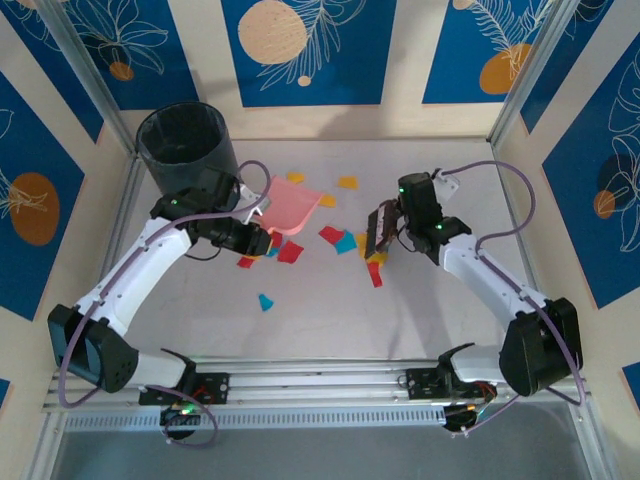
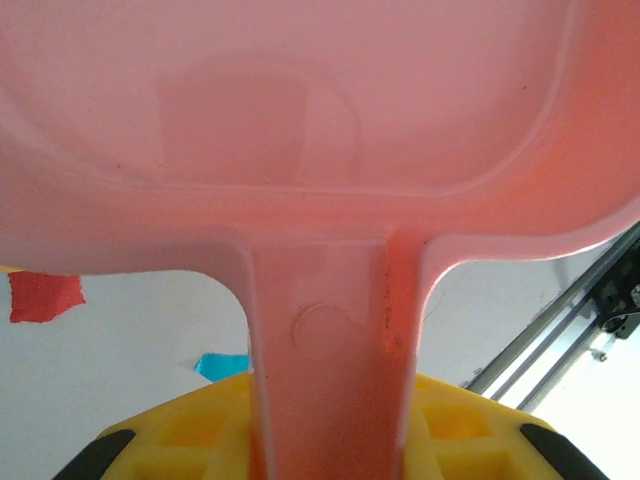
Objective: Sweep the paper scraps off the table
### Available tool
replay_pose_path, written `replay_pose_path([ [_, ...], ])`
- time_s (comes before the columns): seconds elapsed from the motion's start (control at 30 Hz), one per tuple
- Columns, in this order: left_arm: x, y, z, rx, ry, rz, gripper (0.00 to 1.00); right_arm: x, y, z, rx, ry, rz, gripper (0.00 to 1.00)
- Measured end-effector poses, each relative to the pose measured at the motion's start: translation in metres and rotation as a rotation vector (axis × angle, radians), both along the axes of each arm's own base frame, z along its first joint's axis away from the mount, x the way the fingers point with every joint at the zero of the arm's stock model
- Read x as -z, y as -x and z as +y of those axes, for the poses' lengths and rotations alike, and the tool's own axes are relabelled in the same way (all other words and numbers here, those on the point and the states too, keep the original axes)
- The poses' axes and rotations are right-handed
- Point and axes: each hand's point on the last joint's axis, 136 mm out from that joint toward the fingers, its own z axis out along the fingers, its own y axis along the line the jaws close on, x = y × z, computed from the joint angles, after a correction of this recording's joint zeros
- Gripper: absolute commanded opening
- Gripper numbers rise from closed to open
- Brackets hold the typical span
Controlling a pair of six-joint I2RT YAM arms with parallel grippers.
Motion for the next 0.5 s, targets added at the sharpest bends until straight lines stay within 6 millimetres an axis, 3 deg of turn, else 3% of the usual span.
replay_pose_path([
  [0.23, 0.010, 0.001, 0.004, -0.002, -0.052, 0.016, 0.00, -0.007, -0.010, 0.027, -0.285, -0.071, -0.017, 0.00],
  [0.5, 0.011, 0.002, 0.005, -0.001, -0.064, 0.017, 0.00, 0.008, 0.003, 0.069, -0.603, -0.097, 0.019, 0.00],
])
